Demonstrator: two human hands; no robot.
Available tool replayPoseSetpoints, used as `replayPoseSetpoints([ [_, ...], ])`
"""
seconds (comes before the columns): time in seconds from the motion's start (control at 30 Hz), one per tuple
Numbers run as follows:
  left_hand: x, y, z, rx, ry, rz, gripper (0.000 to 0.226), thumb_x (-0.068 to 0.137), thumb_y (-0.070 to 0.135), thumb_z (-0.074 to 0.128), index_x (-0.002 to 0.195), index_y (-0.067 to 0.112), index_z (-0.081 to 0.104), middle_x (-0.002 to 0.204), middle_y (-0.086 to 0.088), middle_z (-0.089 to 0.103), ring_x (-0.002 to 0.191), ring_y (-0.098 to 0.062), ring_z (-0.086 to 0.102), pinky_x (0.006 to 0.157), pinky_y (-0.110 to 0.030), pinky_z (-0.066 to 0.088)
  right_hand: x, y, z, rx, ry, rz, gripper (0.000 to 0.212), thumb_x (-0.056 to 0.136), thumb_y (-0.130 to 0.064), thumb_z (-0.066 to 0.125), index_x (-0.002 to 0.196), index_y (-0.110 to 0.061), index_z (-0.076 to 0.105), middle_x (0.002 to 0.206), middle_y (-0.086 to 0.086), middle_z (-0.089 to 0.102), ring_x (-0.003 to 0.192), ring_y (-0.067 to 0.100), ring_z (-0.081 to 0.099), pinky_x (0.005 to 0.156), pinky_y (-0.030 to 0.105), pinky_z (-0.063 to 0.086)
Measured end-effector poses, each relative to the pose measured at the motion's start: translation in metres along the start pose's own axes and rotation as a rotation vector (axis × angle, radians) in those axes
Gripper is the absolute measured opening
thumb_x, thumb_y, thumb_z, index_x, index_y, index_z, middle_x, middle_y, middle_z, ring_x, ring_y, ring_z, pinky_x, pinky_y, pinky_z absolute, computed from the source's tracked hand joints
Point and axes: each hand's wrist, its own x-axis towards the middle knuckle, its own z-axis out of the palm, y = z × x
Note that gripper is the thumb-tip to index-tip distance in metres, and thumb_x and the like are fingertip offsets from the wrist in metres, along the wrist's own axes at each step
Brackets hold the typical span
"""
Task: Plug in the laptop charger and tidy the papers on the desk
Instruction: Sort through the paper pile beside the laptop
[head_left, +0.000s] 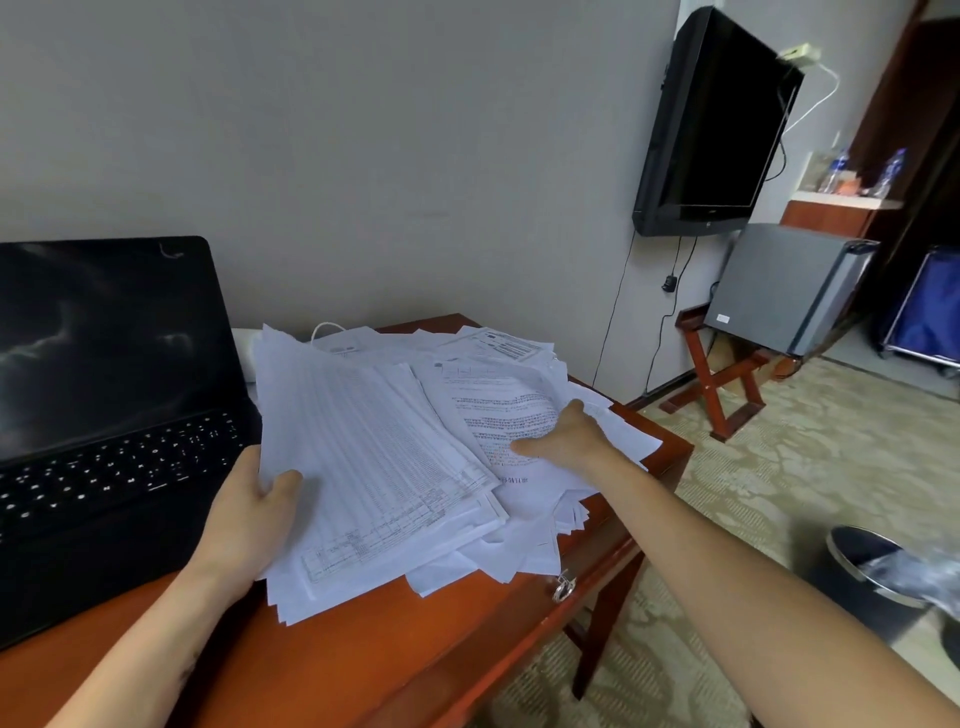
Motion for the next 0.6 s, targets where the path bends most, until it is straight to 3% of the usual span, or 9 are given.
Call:
replayPoseSetpoints([
  [0.07,0.000,0.000,-0.001,-0.002,-0.003,-0.011,0.021,0.105,0.016,0.052,0.126,0.018,0.056,0.111,-0.001,0.067,0.098,-0.021,0.068,0.071,-0.035,0.052,0.005,0.006,0.002,0.344,0.002,0.078,0.101,0.066,-0.032,0.095,0.140,-0.004,0.032,0.141,0.014,0.051,0.126,0.032,0.055,0.101,0.045,0.052],
  [0.17,0.002,0.000,-0.002,0.006,-0.003,-0.020,0.021,0.104,0.018,0.054,0.125,0.017,0.056,0.112,-0.002,0.068,0.099,-0.023,0.069,0.074,-0.039,0.055,0.005,0.011,-0.008,0.673,-0.041,0.168,0.057,0.075,-0.017,0.090,0.113,-0.007,0.049,0.118,0.013,0.064,0.106,0.031,0.065,0.086,0.044,0.058],
  [0.23,0.003,-0.001,-0.002,0.018,-0.001,-0.026,0.020,0.103,0.019,0.055,0.123,0.016,0.056,0.112,-0.004,0.069,0.099,-0.025,0.069,0.079,-0.044,0.058,0.003,0.014,-0.017,0.715,-0.169,0.165,0.034,0.082,-0.013,0.084,0.110,-0.005,0.066,0.115,0.010,0.072,0.106,0.028,0.068,0.089,0.040,0.057],
  [0.3,0.003,-0.001,-0.003,0.040,-0.008,-0.025,0.021,0.102,0.021,0.056,0.122,0.015,0.056,0.112,-0.004,0.069,0.099,-0.026,0.070,0.085,-0.049,0.059,0.001,0.017,-0.021,0.747,-0.244,0.147,0.032,0.085,-0.009,0.080,0.116,-0.008,0.072,0.116,0.007,0.074,0.106,0.026,0.070,0.087,0.037,0.058],
  [0.43,0.001,0.001,-0.002,0.060,-0.019,0.006,0.031,0.101,0.027,0.066,0.127,0.015,0.056,0.114,0.000,0.070,0.100,-0.022,0.070,0.085,-0.043,0.058,0.000,0.019,-0.023,0.694,-0.163,0.154,0.032,0.082,0.000,0.080,0.113,-0.003,0.072,0.115,0.015,0.073,0.104,0.033,0.071,0.095,0.049,0.056],
  [0.53,0.000,0.001,-0.001,0.061,-0.009,0.011,0.033,0.103,0.021,0.064,0.133,0.016,0.052,0.116,0.001,0.068,0.102,-0.020,0.068,0.082,-0.038,0.055,-0.001,0.021,-0.026,0.652,-0.078,0.141,0.017,0.082,0.002,0.080,0.093,-0.007,0.070,0.102,0.013,0.073,0.094,0.032,0.071,0.079,0.043,0.059],
  [0.6,0.000,0.000,-0.001,0.067,-0.010,0.007,0.032,0.104,0.021,0.062,0.134,0.017,0.052,0.117,0.001,0.067,0.103,-0.020,0.067,0.085,-0.040,0.055,-0.001,0.021,-0.028,0.616,-0.010,0.099,0.020,0.083,0.001,0.079,0.084,-0.010,0.062,0.091,0.008,0.069,0.083,0.026,0.067,0.070,0.035,0.056],
])
